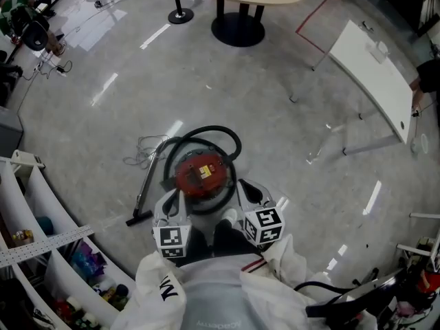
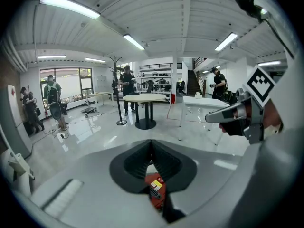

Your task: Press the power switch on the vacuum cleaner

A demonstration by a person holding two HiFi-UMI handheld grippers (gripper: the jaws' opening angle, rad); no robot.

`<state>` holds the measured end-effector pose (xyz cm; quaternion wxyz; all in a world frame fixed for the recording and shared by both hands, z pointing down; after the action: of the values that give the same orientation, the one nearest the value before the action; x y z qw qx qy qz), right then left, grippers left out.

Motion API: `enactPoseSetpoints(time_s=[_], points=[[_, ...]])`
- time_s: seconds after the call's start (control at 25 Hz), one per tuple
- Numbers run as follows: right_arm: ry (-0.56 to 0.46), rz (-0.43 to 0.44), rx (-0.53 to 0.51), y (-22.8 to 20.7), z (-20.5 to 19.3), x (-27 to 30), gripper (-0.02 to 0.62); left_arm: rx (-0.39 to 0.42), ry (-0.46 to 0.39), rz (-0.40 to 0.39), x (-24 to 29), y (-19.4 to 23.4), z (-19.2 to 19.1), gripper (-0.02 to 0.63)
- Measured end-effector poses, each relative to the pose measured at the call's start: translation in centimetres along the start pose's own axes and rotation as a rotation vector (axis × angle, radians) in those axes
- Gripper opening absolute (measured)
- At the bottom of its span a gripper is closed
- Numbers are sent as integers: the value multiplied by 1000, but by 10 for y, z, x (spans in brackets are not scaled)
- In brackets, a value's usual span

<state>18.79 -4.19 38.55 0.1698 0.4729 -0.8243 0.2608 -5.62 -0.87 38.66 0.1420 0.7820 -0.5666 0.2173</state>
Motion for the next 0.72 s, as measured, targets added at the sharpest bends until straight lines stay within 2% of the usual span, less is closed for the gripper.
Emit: enactPoseSetpoints(time_s=[0.44,0.72], points=[[24,-37,22,-1,-13,25,0,-5,40,-41,37,9,-20,0],[60,-71,47,0,-40,43,0,-9,80,-65,52,15,-43,0]])
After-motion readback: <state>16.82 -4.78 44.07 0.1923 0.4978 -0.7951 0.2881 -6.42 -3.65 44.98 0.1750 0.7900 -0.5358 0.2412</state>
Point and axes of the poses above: the fingertips, and each gripper's own axes: x forward along the fingers, y to its left, z out of its top, the point moved 9 cm from there along -x, backward along the fingers
